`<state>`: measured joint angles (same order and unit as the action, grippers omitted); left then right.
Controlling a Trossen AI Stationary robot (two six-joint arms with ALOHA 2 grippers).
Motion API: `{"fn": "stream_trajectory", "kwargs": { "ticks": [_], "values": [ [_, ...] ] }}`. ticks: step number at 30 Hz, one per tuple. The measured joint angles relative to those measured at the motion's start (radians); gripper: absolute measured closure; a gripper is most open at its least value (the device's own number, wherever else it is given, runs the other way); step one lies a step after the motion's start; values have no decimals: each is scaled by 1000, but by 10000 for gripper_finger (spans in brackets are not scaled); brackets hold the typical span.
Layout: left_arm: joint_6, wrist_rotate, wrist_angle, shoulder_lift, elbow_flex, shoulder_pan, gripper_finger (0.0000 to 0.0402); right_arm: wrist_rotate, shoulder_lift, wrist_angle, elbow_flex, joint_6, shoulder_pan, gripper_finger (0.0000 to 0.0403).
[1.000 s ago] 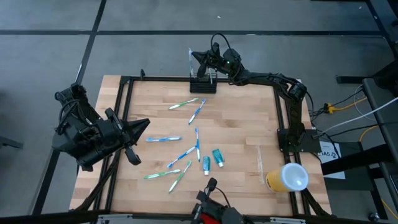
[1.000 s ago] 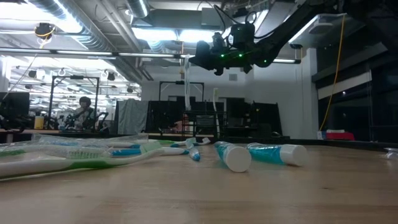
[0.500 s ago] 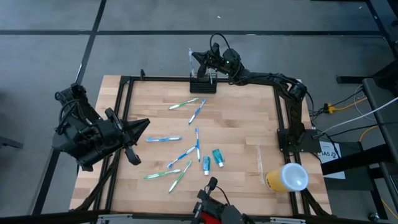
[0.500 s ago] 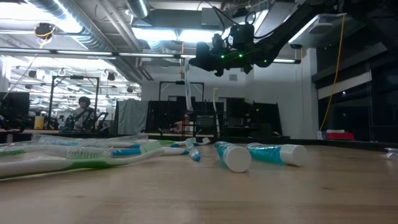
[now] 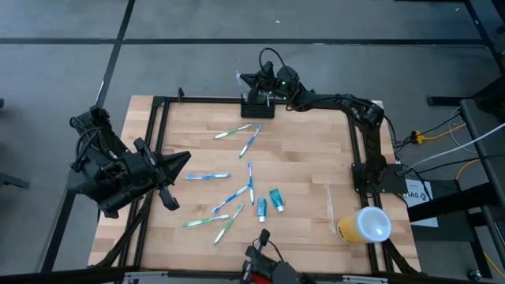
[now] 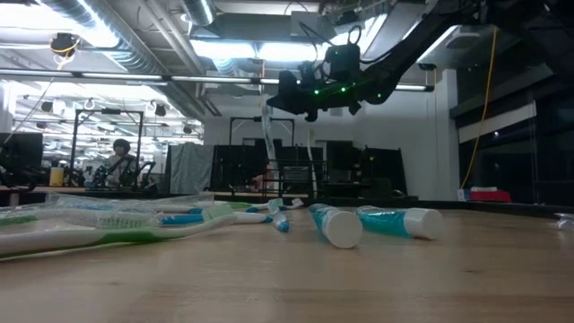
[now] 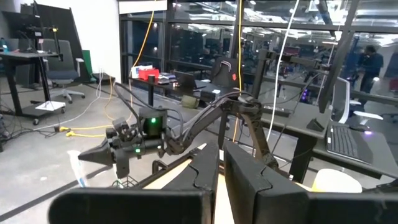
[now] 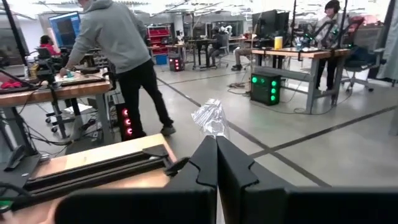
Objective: Pick & Place toothbrushing station
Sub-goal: Put the blue toothbrush into the wire organizer
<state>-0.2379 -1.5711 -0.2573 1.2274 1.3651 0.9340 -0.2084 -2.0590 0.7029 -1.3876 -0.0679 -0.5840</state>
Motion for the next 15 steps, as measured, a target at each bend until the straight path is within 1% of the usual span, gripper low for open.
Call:
{"fn": "stream_trajectory", "kwargs": {
  "ticks": [6,15],
  "values": [
    [-1,0,7,0,0,0,382,-13,-21,-31,0,-6,-5,403],
    [-8,0,8,0,0,0,382,6,-36,-27,-1,-3,-7,403]
  ]
}}
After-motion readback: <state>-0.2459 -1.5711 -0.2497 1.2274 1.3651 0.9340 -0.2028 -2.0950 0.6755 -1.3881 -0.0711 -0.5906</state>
